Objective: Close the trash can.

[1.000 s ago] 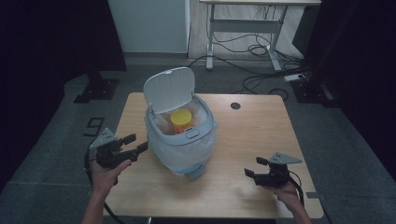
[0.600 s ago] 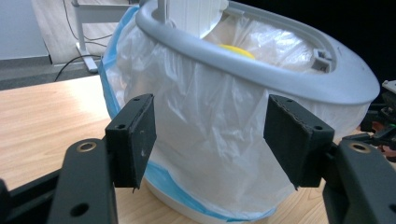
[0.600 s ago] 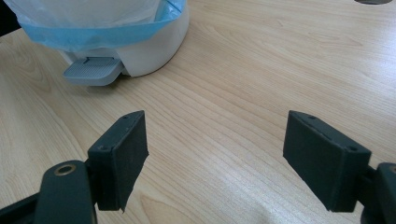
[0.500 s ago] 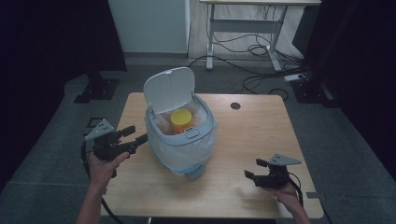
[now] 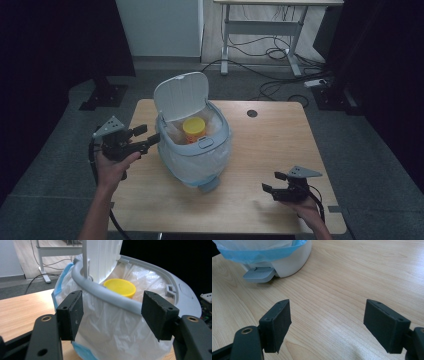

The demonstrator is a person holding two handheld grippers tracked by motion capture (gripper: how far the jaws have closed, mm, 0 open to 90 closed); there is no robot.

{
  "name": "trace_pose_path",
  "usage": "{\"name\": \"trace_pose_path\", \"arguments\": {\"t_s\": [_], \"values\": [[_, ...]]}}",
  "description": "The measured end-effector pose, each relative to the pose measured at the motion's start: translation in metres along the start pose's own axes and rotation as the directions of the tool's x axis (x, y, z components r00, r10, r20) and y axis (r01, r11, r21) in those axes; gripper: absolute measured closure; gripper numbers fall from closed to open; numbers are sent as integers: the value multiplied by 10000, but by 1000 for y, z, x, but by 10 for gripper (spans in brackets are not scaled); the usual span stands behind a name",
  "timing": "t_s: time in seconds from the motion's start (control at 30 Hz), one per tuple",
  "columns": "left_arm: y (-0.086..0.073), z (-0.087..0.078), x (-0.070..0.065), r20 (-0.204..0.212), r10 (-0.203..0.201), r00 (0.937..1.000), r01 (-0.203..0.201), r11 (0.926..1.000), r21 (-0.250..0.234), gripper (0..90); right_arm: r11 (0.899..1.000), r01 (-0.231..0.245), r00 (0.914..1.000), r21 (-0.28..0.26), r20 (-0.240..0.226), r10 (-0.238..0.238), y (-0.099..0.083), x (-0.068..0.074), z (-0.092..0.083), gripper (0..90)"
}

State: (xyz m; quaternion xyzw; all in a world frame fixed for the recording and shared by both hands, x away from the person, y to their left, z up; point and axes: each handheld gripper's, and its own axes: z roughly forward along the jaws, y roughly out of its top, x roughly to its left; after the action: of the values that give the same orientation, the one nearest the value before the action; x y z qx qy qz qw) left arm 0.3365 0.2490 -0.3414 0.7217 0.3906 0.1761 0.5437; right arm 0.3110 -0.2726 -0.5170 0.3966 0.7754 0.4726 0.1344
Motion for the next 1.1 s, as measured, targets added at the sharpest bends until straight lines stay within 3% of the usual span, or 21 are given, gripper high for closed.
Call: {"name": "trace_pose_path", "arguments": {"t_s": [0.53, 1.1], "values": [[24, 33, 6, -10, 177, 9998, -176, 9995, 278, 339, 9998, -63, 10000, 176, 2, 63, -6, -1, -1, 213], [43, 51, 7, 104, 366, 9993, -369, 9990, 267, 327, 9992, -122, 9999, 391, 28, 121, -10, -3, -2, 215]]}}
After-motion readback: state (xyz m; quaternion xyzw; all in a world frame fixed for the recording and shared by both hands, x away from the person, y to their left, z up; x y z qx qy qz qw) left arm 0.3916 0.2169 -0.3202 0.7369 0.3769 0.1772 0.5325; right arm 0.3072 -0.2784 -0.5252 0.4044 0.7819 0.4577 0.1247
